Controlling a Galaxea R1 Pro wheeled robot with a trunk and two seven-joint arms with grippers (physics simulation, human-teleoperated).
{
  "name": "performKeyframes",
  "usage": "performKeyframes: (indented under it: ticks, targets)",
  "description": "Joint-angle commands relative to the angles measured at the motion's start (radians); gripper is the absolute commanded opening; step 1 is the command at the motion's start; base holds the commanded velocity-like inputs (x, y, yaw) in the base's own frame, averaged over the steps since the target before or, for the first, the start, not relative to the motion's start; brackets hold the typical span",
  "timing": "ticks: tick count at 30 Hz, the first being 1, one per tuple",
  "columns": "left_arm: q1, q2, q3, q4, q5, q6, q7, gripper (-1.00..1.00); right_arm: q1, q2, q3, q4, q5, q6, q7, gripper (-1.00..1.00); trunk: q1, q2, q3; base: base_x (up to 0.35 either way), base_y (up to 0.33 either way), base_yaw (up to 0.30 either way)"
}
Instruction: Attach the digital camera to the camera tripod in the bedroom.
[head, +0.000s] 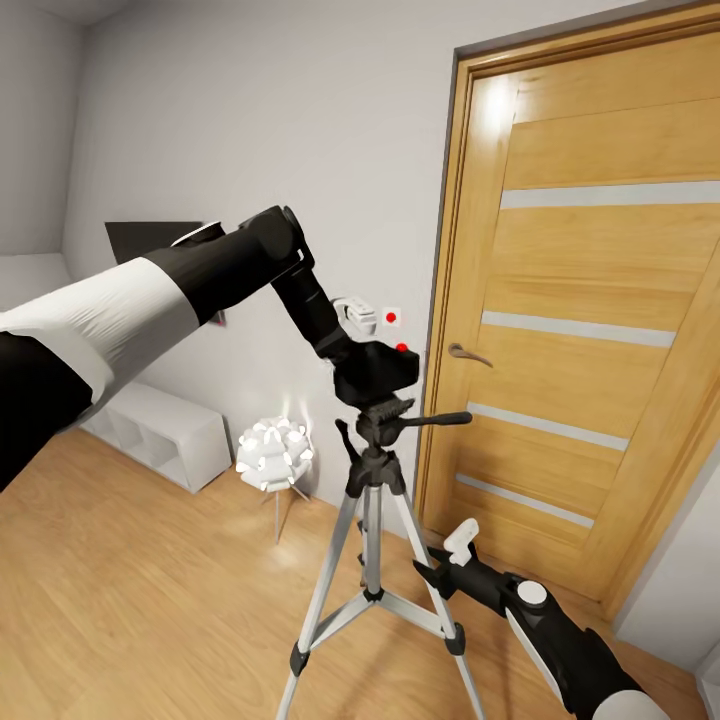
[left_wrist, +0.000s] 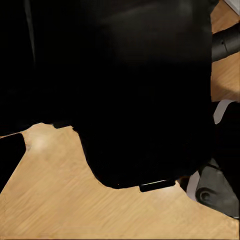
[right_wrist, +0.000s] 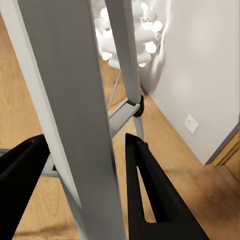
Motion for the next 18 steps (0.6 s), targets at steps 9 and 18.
performKeyframes:
  ticks: [9,18]
  targets:
    - [-0.002,0.001,-0.007,-0.001,0.01,0.012,0.002,1.0,0.0,-0.001,0.004,0.054,0.017,-0.006,0.001,-1.0,0.001,-0.001,-0.002,0.0,0.0,0.0]
    - [-0.002,0.008,-0.004,-0.01,0.01,0.012,0.002,1.0,0.0,-0.001,0.004,0.054,0.016,-0.006,0.001,-1.0,0.001,-0.001,-0.002,0.0,0.0,0.0]
